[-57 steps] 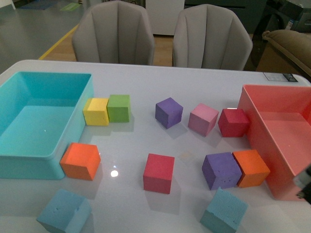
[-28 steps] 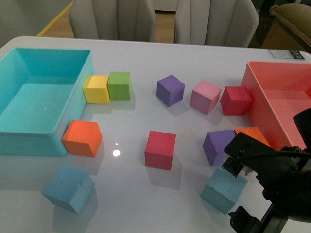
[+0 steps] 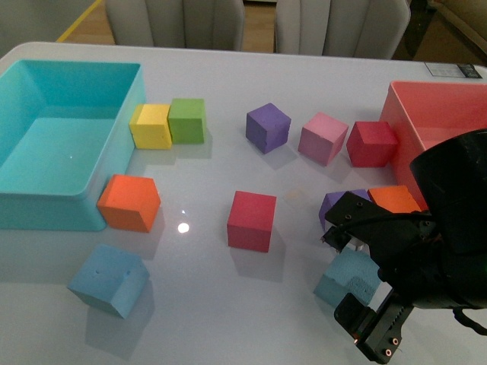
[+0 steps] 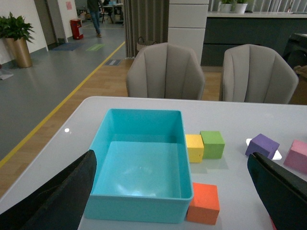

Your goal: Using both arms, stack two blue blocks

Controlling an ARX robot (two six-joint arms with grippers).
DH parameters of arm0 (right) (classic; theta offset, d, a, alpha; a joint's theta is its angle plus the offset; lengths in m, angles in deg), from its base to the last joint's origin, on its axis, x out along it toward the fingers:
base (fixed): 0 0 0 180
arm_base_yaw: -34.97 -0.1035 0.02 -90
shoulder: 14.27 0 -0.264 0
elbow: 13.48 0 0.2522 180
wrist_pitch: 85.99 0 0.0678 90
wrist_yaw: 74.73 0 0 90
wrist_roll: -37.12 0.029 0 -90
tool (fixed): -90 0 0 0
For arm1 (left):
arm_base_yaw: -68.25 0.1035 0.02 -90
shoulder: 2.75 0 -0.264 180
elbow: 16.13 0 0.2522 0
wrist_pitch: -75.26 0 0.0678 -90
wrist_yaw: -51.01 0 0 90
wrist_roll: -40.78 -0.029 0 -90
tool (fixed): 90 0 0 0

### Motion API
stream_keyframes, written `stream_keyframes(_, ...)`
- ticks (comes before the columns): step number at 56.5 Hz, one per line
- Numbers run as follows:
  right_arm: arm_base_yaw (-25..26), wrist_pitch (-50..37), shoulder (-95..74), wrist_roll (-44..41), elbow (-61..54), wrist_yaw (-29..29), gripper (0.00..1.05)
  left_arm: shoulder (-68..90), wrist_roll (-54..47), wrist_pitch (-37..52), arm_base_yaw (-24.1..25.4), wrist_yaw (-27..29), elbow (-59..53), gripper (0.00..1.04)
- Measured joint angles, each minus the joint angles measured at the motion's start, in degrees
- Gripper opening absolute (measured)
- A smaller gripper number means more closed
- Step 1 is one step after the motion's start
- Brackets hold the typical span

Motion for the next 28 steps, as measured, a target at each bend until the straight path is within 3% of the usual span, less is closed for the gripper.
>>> stream_keyframes(23, -0.7, -2.6, -4.3, 0.0, 1.7, 1.3, 0.96, 0.0, 0.0, 0.0, 0.0, 0.0, 0.0, 0.96)
stream_keyframes(28, -0.9, -3.7, -4.3, 0.0, 1.0, 1.8, 0.85, 0.0, 0.0, 0.0, 0.0, 0.0, 0.0, 0.96)
